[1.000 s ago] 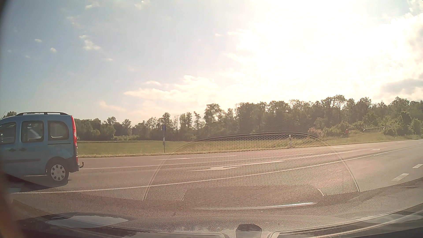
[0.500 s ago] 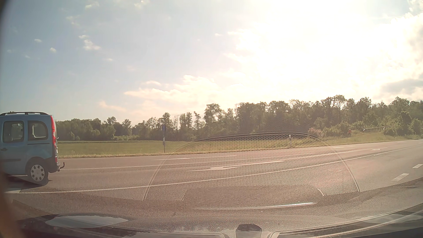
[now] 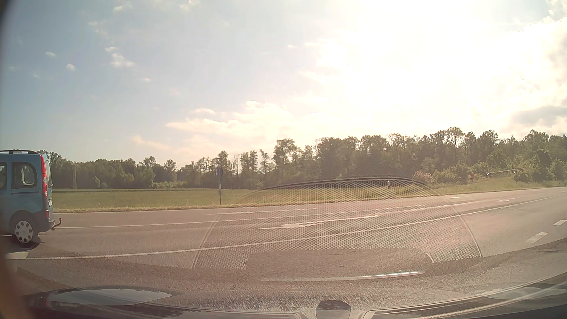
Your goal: Follow the waypoints while adhering to traffic rules and regulations
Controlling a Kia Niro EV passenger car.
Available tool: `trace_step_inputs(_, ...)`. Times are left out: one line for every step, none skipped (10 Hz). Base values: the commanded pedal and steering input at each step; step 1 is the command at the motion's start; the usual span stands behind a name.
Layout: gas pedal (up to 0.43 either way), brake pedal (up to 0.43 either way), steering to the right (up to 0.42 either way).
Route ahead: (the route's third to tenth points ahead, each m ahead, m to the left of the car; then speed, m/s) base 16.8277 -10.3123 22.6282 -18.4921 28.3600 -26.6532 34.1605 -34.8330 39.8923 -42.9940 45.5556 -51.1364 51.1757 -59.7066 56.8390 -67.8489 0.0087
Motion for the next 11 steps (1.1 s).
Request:
trace_step_inputs(0.000,0.146,0.277)
trace_step_inputs(0.000,0.146,0.277)
trace_step_inputs(0.000,0.000,0.278)
trace_step_inputs(0.000,0.000,0.279)
trace_step_inputs(0.028,0.000,0.281)
trace_step_inputs(0.209,0.000,0.287)
trace_step_inputs(0.260,0.000,0.298)
trace_step_inputs(0.339,0.000,0.314)
trace_step_inputs(0.398,0.000,0.328)
trace_step_inputs(0.398,0.000,0.340)
trace_step_inputs(0.421,0.000,0.348)
